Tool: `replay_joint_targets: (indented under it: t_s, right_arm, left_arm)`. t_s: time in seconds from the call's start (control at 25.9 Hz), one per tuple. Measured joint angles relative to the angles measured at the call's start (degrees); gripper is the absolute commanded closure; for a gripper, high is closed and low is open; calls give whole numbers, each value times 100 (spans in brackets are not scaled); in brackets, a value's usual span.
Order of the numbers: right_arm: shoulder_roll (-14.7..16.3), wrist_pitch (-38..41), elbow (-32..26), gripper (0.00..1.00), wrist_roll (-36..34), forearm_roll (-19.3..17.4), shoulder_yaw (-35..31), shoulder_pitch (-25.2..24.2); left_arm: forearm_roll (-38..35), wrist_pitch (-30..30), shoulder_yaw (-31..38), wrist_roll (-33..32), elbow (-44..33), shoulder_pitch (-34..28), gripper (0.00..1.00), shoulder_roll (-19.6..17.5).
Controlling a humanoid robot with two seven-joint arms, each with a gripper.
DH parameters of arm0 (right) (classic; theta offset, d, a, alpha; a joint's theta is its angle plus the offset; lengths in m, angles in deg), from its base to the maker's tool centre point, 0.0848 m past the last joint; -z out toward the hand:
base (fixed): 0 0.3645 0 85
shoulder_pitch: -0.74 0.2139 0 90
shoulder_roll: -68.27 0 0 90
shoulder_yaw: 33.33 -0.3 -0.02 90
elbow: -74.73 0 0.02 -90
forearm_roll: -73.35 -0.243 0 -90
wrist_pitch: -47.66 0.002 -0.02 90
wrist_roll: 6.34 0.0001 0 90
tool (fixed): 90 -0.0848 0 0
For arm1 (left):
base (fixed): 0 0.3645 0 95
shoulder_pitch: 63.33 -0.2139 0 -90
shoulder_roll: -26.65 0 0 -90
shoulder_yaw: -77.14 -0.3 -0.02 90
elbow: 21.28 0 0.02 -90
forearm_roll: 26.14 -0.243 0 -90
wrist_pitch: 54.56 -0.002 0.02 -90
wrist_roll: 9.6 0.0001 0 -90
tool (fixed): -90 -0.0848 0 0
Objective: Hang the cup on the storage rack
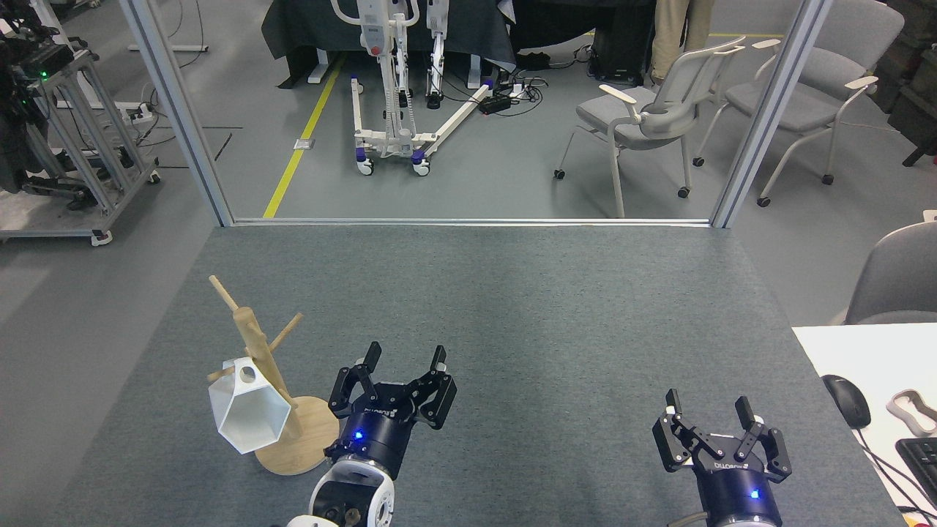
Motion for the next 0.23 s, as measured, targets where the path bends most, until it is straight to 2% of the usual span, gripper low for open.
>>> replay_joint_targets:
  t_s: [0.23]
  right_arm:
    - [6, 1, 1, 0, -27, -102, 64, 13]
  left_arm:
    - [-106, -31, 21, -43, -8, 107, 0, -131]
